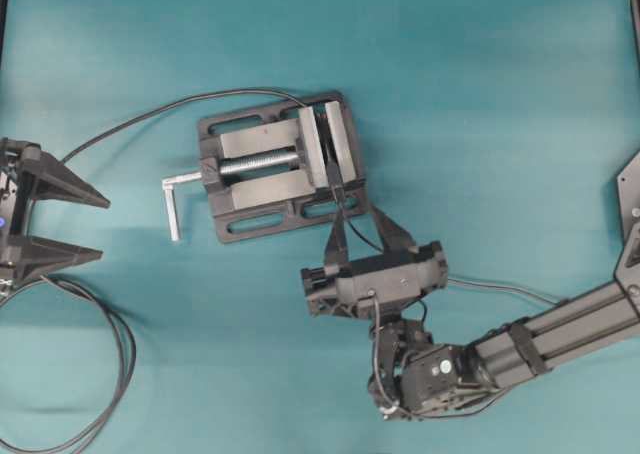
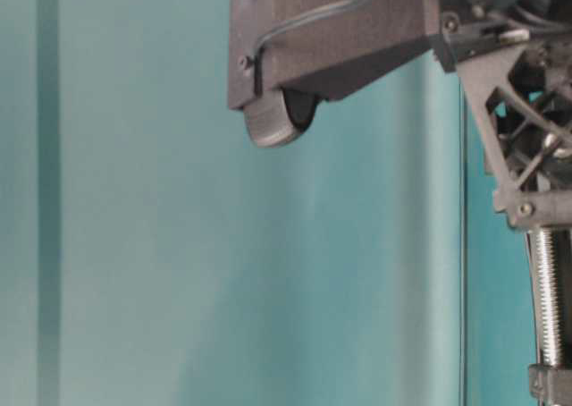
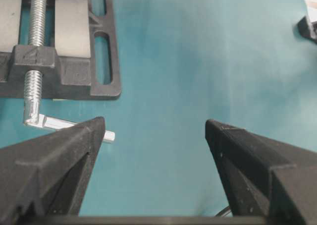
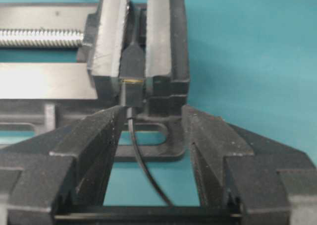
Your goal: Insert the USB cable into the fixed female connector.
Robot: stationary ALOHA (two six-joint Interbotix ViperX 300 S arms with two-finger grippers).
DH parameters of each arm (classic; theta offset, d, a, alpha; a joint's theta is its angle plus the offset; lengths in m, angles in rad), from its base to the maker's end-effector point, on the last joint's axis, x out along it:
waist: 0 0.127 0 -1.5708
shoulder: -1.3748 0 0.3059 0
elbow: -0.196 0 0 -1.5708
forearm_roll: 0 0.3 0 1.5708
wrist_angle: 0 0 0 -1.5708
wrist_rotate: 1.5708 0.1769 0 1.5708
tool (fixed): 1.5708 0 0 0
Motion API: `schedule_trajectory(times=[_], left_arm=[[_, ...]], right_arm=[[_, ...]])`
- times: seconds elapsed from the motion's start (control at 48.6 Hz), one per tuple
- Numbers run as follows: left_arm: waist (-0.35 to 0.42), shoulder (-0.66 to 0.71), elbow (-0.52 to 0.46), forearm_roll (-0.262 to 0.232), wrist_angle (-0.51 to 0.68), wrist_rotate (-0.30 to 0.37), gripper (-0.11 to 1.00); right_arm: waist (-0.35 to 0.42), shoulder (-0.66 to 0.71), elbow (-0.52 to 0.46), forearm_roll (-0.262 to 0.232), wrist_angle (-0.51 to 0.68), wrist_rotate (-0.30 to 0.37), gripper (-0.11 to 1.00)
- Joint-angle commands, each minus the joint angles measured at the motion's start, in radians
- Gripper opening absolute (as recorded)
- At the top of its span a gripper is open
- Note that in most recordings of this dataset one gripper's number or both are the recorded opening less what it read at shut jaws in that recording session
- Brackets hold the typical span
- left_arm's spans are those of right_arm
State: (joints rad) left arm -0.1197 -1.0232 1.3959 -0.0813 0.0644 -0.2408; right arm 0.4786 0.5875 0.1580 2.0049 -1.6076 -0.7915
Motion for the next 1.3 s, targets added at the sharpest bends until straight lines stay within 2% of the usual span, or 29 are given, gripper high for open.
schedule_trajectory(times=[0.0, 0.123, 0.391, 0.699, 0.884, 0.987, 1.172, 1.275], left_arm=[[0.003, 0.009, -0.014, 0.005, -0.009, 0.008, 1.0], [0.003, 0.008, -0.014, 0.005, -0.011, 0.008, 1.0], [0.003, 0.008, -0.014, 0.005, -0.011, 0.006, 1.0], [0.003, 0.008, -0.012, 0.005, -0.005, 0.006, 1.0], [0.003, 0.008, -0.012, 0.005, -0.014, 0.008, 1.0], [0.003, 0.008, -0.012, 0.005, -0.025, 0.006, 1.0], [0.003, 0.008, -0.012, 0.005, -0.054, 0.006, 1.0], [0.003, 0.006, -0.012, 0.005, -0.058, 0.003, 1.0]], right_arm=[[0.011, -0.06, 0.021, -0.026, 0.011, -0.002, 0.57], [0.015, -0.087, 0.077, -0.057, 0.043, 0.005, 0.57], [0.015, -0.216, 0.224, -0.17, 0.132, 0.006, 0.57], [0.015, -0.356, 0.413, -0.183, 0.245, 0.009, 0.57], [0.015, -0.42, 0.518, -0.238, 0.321, 0.021, 0.57], [0.015, -0.472, 0.592, -0.284, 0.353, 0.061, 0.57], [0.015, -0.584, 0.752, -0.357, 0.417, 0.183, 0.57], [0.008, -0.65, 0.839, -0.423, 0.46, 0.23, 0.56]])
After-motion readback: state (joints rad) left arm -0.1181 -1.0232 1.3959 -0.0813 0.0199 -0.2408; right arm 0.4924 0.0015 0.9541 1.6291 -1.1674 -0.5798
